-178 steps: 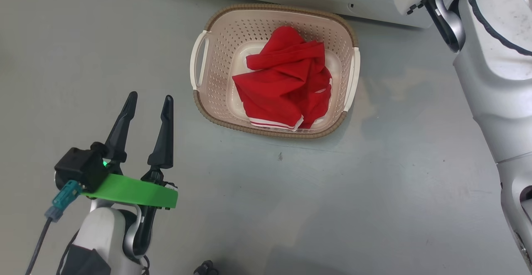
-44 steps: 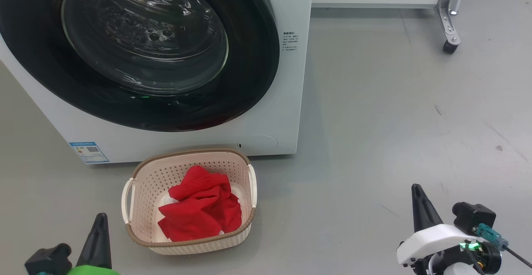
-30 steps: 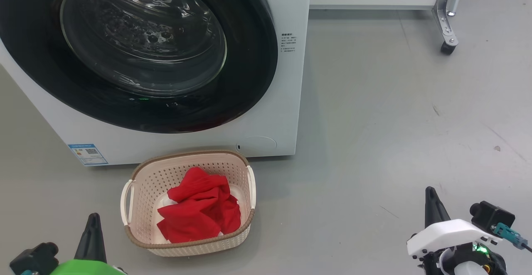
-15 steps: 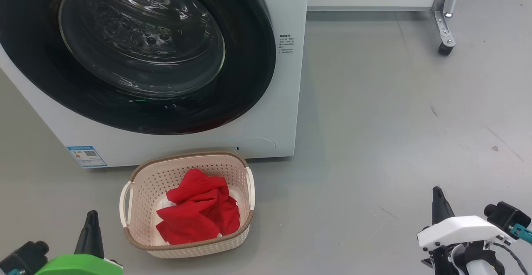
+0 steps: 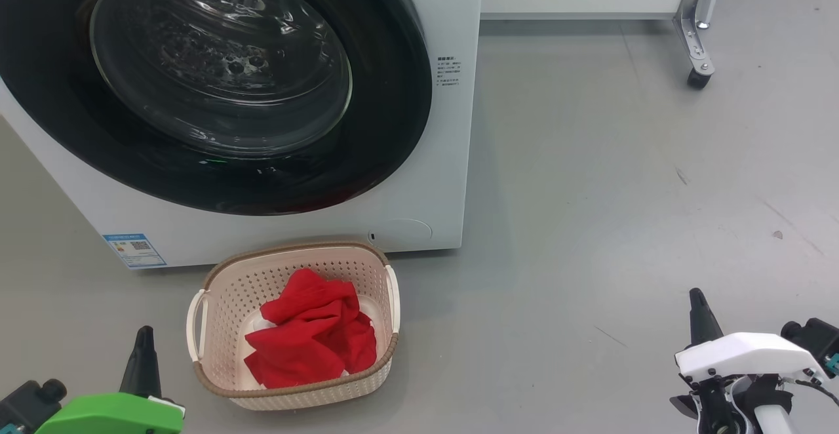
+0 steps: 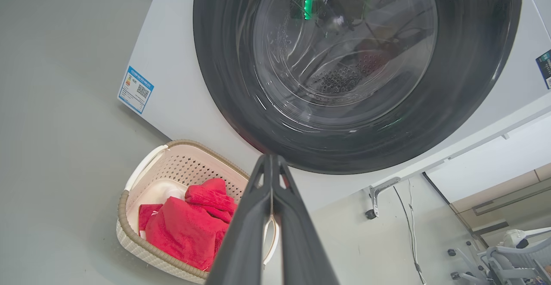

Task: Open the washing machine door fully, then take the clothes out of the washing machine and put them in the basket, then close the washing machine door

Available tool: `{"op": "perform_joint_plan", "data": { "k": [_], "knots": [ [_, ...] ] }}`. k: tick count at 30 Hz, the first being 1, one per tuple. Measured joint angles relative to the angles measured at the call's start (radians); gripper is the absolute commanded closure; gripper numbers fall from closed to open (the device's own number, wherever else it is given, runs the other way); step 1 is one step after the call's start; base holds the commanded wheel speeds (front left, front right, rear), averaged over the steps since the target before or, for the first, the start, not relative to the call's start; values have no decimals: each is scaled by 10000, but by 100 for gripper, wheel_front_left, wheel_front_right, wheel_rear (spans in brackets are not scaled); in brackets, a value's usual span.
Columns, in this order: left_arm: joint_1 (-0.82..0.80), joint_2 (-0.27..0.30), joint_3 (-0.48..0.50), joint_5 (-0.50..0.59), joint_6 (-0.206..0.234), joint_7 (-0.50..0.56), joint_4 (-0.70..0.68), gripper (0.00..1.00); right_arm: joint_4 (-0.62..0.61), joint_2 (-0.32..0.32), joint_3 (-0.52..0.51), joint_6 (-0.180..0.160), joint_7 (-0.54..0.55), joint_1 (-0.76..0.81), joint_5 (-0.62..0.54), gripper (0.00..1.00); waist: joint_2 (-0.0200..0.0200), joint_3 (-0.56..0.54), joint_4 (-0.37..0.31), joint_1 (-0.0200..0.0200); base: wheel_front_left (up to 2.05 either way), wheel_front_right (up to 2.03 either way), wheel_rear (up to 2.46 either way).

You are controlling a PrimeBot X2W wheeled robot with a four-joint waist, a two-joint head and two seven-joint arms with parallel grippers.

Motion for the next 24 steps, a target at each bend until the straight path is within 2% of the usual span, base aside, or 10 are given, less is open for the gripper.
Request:
{"op": "perform_joint_plan", "data": {
  "k": [24],
  "knots": [
    [-308, -15, 56, -3053, 0, 807, -54, 100, -211, -2, -633, 249, 775, -96, 2945, 100, 0, -82, -97, 0, 0, 0, 0]
  ]
}}
